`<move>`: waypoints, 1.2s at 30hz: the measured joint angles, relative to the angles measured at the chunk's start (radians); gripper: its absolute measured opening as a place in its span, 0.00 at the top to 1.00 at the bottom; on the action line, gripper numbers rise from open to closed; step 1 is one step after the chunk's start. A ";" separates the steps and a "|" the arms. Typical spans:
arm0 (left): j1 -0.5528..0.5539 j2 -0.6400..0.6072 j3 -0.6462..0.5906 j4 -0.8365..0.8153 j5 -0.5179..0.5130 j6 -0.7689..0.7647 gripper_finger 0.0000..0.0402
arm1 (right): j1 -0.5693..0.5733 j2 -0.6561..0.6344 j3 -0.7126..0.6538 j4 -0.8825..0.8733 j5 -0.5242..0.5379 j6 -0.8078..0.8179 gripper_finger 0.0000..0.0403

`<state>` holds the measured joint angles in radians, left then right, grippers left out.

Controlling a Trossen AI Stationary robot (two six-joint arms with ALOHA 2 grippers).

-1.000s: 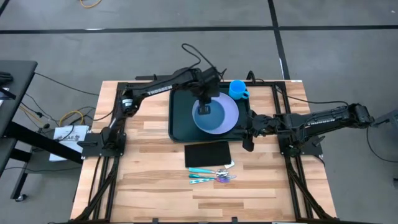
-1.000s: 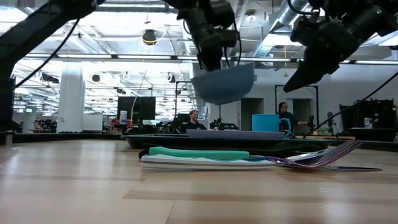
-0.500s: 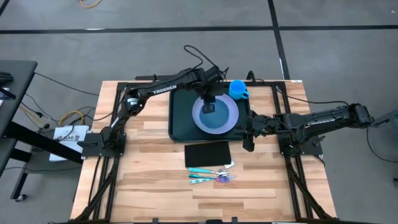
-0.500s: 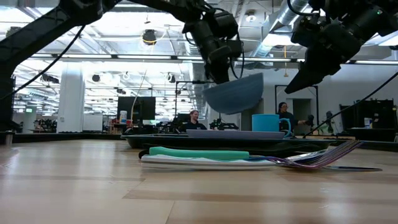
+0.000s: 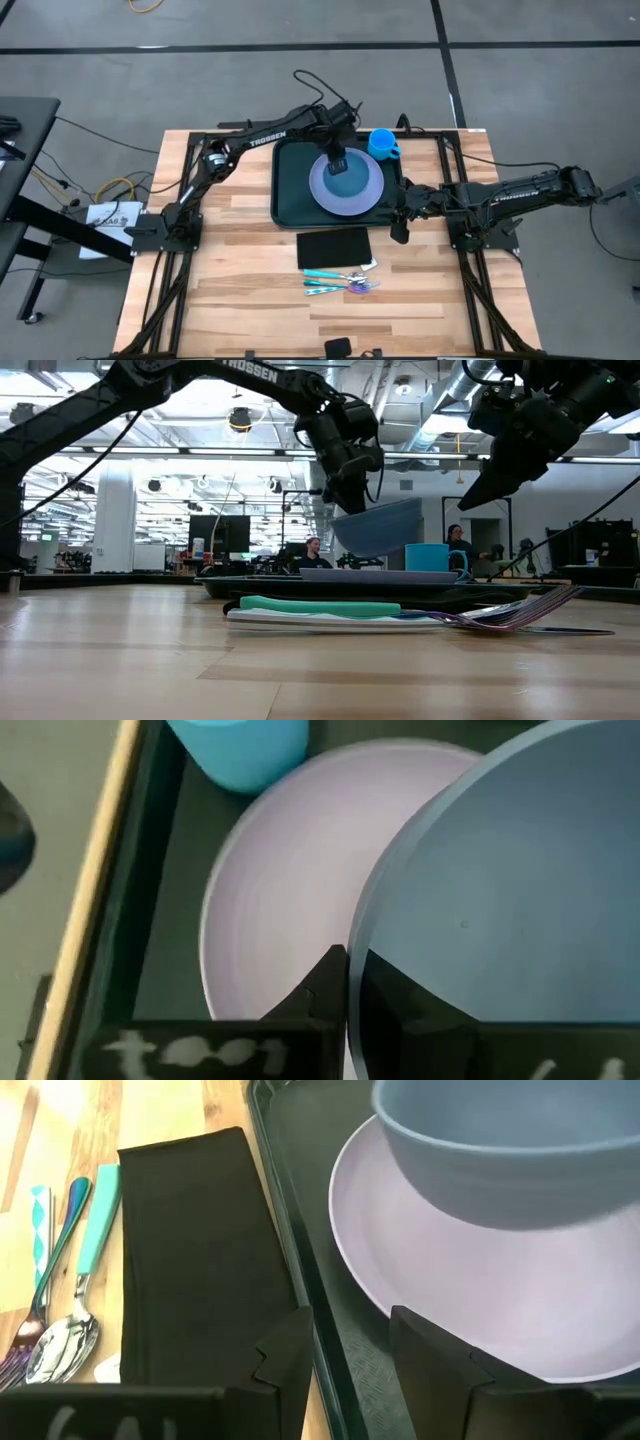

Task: Set up tray
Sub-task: Put the blue bowl on the violet plate on the black tray

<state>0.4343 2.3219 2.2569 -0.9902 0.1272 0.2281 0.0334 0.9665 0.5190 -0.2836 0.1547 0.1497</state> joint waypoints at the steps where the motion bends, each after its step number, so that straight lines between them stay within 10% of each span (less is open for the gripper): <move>1: 0.000 0.005 0.005 -0.001 0.001 -0.005 1.00 | 0.000 0.000 0.000 0.000 0.000 0.000 0.69; 36: -0.012 0.037 -0.001 -0.012 0.008 -0.051 1.00 | 0.000 0.000 0.000 0.001 0.001 0.001 0.69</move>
<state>0.4225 2.3592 2.2555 -1.0023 0.1356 0.1772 0.0334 0.9665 0.5190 -0.2827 0.1553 0.1505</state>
